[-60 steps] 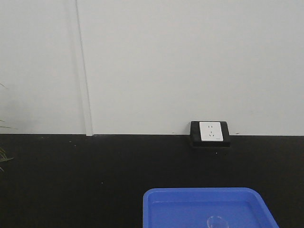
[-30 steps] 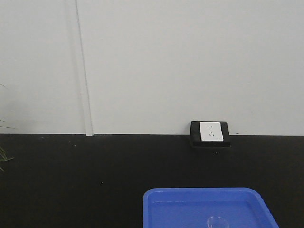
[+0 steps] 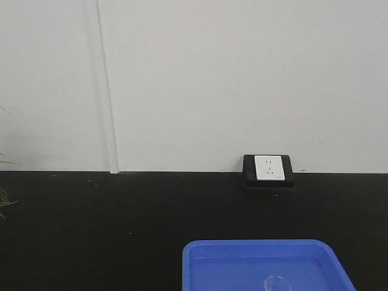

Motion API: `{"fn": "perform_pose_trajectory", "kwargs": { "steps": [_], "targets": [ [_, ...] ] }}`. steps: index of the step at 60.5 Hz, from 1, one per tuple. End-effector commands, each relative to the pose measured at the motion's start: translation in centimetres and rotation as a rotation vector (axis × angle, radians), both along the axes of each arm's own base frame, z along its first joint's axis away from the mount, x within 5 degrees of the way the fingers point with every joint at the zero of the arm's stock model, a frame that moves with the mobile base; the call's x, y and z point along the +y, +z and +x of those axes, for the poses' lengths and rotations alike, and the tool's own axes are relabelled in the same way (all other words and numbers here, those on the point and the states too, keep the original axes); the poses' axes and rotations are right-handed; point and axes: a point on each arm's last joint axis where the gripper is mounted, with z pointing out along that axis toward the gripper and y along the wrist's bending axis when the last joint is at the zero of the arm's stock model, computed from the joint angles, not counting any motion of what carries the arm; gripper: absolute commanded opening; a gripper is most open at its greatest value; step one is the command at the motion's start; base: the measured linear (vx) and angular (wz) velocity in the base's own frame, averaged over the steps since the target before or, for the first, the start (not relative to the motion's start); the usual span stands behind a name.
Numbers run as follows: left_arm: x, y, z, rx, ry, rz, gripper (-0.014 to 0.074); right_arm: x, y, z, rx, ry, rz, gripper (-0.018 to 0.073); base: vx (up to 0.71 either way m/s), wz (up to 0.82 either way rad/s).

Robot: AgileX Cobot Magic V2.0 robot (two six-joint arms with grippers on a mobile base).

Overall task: Move beaker to silver tray on left bench
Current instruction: 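Move the right gripper toward the clear glass beaker in the blue tray, then close the right gripper around the beaker rim and lift it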

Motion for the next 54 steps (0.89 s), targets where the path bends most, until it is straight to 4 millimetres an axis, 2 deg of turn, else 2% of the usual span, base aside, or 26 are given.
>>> {"fn": "perform_pose_trajectory", "kwargs": {
  "steps": [1,15,26,37,54],
  "targets": [
    [-0.1,0.0,0.2,-0.068,-0.01,-0.005,0.0001,0.0,1.2,1.3,0.019,-0.002,0.001,0.0015,0.0,0.0],
    [-0.1,0.0,0.2,-0.068,-0.01,-0.005,0.0001,-0.1,0.2,3.5,0.129,0.0,0.004,0.0025,0.0,0.0],
    [-0.1,0.0,0.2,-0.068,-0.01,-0.005,0.0001,-0.1,-0.7,4.7,0.203,-0.001,0.021,0.0076,0.0,0.0],
    [-0.1,0.0,0.2,-0.068,-0.01,-0.005,0.0001,-0.2,-1.7,5.7,0.282,-0.002,0.024,0.0202,0.0,0.0],
    [-0.1,0.0,0.2,-0.068,-0.01,-0.005,0.0001,-0.2,-2.8,8.1,0.305,0.002,0.022,0.0481,0.0,0.0]
  ]
}}
